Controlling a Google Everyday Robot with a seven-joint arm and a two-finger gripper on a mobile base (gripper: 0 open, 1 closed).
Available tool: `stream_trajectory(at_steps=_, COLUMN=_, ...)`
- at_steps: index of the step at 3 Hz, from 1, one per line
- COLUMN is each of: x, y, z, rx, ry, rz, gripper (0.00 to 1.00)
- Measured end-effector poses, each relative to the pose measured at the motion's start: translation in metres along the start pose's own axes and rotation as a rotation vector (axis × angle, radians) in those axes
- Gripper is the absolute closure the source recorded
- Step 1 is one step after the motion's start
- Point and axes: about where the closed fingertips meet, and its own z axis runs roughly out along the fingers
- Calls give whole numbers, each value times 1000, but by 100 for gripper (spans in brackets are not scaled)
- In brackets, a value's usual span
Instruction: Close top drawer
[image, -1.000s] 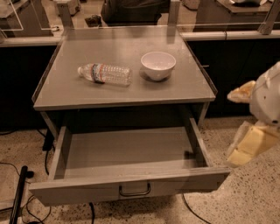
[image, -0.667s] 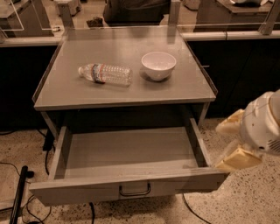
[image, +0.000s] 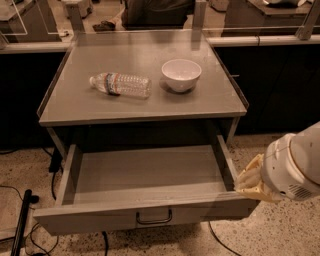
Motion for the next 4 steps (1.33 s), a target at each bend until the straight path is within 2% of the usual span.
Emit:
stream_trajectory(at_steps=1, x=0, y=0, z=0, rx=0, ry=0, rz=-1, gripper=100)
stream_trajectory(at_steps=2, x=-4, y=10, z=20, rx=-49, ry=-22, rz=0, gripper=100)
stream_trajectory(at_steps=3, x=-5, y=23, z=52, rx=-108, ry=-59, rz=31, gripper=100)
stream_trajectory(at_steps=4, x=-3, y=32, z=79, rx=-135, ry=-112, rz=69, gripper=100)
